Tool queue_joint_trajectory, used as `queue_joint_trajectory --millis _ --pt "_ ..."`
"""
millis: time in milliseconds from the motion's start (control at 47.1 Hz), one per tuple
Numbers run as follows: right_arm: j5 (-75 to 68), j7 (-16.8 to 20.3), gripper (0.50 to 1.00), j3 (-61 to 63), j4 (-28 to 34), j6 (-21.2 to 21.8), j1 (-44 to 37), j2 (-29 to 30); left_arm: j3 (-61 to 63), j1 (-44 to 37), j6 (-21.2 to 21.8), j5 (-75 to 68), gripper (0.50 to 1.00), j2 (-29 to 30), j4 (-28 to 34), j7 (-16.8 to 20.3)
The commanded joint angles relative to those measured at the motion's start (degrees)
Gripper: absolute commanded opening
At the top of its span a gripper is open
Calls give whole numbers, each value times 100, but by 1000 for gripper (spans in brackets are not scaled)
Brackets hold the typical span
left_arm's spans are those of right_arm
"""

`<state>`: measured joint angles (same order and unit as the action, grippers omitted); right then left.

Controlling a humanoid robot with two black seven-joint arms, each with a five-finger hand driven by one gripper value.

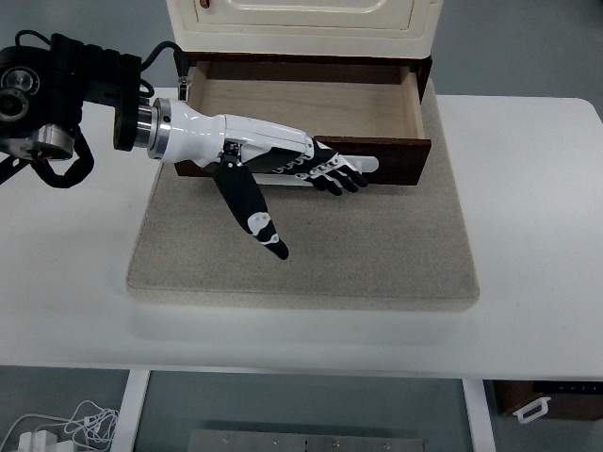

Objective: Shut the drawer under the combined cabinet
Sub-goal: 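Lower the left hand in front of the drawer's white handle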

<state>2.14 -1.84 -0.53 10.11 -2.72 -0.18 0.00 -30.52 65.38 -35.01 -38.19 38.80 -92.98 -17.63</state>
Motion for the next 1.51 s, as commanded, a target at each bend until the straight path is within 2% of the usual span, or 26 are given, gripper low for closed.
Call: queue_joint_trajectory --millis 0,509,828,1485 --pt "-3 0 952 0 0 0 0 0 2 1 1 -5 1000 -39 -45 -206" --pt "5 0 952 0 0 0 0 0 2 54 1 4 1000 -65 -71 -1032" --pt "-3 0 952 0 0 0 0 0 2 54 1 57 1000 -171 -63 -1718" --pt "-3 0 952 0 0 0 0 0 327 168 1 -31 1000 -540 227 -1737"
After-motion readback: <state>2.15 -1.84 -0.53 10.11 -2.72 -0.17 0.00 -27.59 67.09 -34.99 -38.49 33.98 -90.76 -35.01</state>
